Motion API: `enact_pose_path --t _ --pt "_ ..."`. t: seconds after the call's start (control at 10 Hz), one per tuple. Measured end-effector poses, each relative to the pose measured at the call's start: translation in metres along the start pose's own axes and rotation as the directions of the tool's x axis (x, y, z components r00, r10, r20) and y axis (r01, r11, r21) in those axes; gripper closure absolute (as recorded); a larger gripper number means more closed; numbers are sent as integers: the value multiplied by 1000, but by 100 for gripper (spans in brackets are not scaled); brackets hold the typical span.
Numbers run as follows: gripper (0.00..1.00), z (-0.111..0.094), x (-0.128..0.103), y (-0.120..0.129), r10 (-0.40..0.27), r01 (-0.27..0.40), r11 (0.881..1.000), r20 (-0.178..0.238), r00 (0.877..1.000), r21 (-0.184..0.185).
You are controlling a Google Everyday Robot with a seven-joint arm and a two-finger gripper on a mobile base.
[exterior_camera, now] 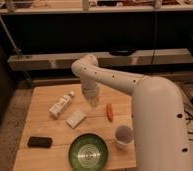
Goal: Place the pepper on the white sponge
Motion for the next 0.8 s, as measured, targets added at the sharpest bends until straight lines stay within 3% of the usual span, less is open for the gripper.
enact_pose_path --t 0.2,0.5,0.8 --pt "40 5 10 -19 4 -4 1000 3 1000 -6" --pt "39 -1 7 -30 70 -67 995 34 997 -78" --pt "39 -3 8 -44 113 -106 987 49 992 -119"
